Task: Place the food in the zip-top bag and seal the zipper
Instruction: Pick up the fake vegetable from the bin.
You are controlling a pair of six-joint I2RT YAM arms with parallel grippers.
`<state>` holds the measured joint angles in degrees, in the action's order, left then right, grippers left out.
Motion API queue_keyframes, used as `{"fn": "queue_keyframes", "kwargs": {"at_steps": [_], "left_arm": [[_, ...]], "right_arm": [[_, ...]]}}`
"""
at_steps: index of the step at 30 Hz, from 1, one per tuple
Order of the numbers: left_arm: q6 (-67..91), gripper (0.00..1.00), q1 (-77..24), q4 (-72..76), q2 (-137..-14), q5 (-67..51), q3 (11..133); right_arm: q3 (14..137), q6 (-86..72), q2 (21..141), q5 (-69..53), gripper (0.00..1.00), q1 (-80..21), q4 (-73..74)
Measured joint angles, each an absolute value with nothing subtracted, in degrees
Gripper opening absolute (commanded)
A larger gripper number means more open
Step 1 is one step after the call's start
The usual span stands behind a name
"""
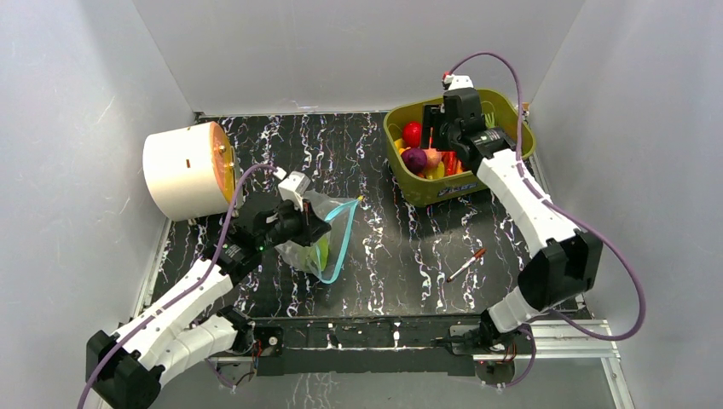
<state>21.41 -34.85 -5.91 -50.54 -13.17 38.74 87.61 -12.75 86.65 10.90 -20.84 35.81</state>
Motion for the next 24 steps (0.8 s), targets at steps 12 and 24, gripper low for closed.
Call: {"fn": "queue_keyframes", "kwargs": {"at_steps": [12, 24], "left_arm": [[18.5, 0.0, -33.9, -7.8, -50.4, -19.0, 38.5], [17.6, 0.0, -33.9, -8.2, -46.1, -20.0, 37.8]], "right_arm": [[91.4, -10.7, 97.6, 0.9, 0.69, -16.6, 36.4], [91.3, -11.1, 103.0, -6.7, 0.75, -15.0, 36.0]]}}
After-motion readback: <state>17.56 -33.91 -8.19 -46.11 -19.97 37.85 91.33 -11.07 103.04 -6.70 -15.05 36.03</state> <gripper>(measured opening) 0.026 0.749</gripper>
